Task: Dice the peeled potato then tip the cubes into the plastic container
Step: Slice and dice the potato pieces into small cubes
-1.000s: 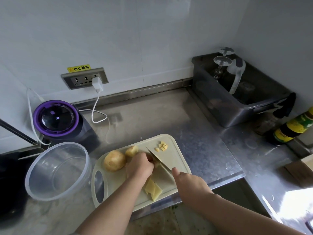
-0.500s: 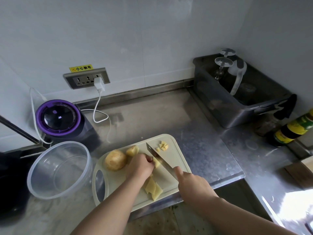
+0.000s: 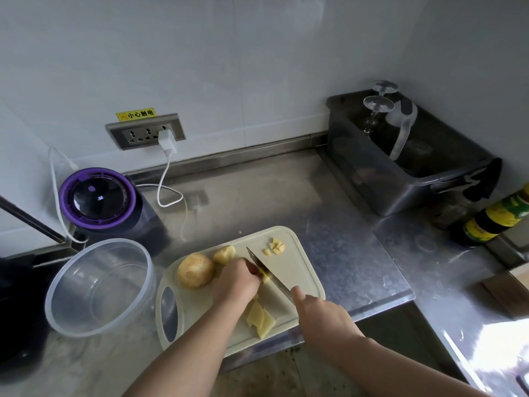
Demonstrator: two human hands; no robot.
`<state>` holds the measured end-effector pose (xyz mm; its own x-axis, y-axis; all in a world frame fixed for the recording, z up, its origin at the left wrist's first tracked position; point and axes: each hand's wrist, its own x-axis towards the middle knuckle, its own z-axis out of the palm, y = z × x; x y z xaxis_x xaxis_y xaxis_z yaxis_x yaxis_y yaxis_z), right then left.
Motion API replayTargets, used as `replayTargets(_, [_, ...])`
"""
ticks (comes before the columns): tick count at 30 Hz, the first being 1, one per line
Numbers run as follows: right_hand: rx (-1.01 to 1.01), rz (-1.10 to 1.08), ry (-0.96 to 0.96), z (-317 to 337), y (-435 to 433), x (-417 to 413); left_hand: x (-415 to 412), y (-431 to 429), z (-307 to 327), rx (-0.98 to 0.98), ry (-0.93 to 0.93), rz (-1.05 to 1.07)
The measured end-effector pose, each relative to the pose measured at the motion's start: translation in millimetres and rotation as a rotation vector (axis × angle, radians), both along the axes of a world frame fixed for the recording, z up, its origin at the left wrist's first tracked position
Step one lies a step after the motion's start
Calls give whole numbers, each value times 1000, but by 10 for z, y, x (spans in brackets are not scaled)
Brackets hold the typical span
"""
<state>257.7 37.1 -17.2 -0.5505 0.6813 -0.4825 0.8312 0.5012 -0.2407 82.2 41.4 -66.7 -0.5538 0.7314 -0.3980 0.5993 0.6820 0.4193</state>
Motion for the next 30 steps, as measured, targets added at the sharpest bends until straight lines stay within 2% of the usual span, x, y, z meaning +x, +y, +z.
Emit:
replayTargets(8, [-24, -5, -42, -37, 13, 13, -8, -7, 4, 13, -37, 14])
replayTargets(15, [3, -105, -14, -9, -73, 72, 15, -35, -5, 44, -7, -33])
replayTargets(21, [13, -160, -17, 39, -64, 182, 175, 10, 50, 24, 275, -187])
replayTargets(23, [12, -150, -13, 50, -60, 198, 191, 43, 51, 20, 317, -217])
replayTargets(30, [3, -108, -2, 82, -75, 213, 66, 22, 6, 139, 229, -296])
